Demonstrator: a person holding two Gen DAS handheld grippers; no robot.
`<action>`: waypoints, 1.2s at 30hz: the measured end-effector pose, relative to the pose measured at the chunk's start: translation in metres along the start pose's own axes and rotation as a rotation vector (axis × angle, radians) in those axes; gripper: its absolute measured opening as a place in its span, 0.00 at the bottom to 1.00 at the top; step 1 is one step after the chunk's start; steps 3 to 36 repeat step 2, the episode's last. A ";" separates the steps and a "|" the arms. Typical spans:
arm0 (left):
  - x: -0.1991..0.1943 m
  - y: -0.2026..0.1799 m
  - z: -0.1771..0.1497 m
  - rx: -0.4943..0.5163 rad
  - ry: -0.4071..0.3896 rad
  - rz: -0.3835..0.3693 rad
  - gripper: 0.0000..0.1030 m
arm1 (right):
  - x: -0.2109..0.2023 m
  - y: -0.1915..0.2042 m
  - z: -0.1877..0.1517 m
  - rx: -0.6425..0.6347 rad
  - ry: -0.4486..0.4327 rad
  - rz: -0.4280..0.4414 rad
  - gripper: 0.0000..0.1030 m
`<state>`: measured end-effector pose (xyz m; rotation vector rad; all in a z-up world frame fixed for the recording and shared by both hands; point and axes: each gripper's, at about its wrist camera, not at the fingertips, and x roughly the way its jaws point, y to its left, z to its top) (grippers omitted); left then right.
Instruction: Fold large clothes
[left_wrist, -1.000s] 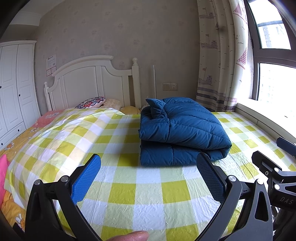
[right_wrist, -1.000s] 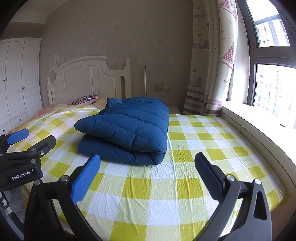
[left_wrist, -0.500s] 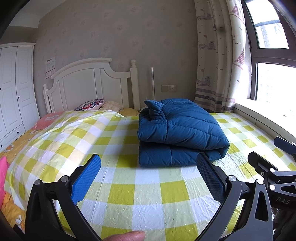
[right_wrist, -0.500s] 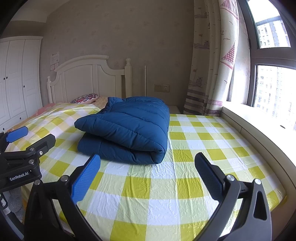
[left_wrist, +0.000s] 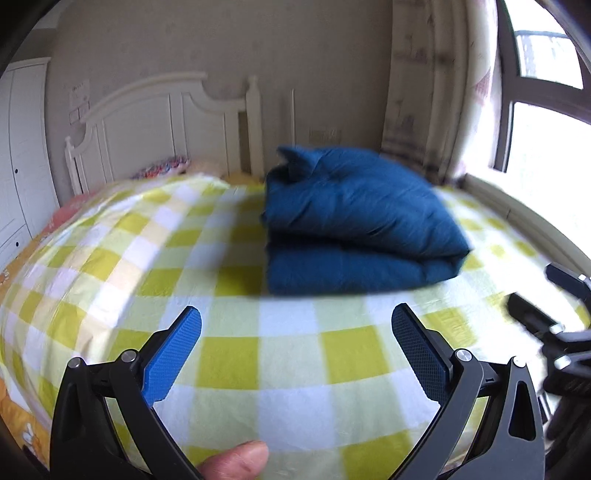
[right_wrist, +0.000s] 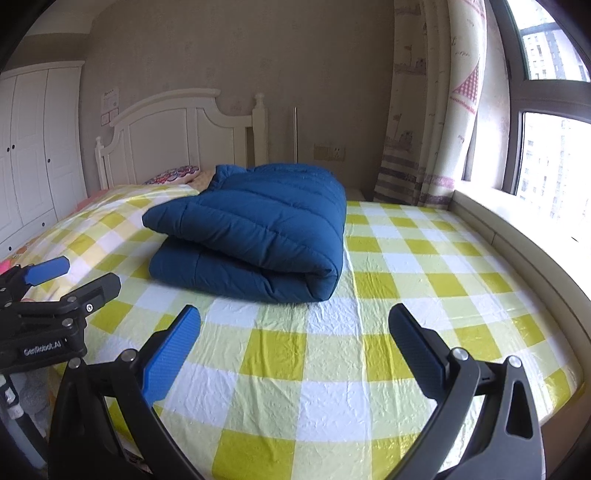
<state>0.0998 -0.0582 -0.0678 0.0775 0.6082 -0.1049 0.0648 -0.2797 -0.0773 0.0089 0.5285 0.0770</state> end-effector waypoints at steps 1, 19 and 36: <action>0.006 0.010 0.004 0.002 0.014 0.010 0.96 | 0.005 -0.008 0.005 -0.015 0.021 0.014 0.98; 0.014 0.029 0.013 0.000 0.029 0.033 0.96 | 0.007 -0.016 0.011 -0.021 0.029 0.018 0.98; 0.014 0.029 0.013 0.000 0.029 0.033 0.96 | 0.007 -0.016 0.011 -0.021 0.029 0.018 0.98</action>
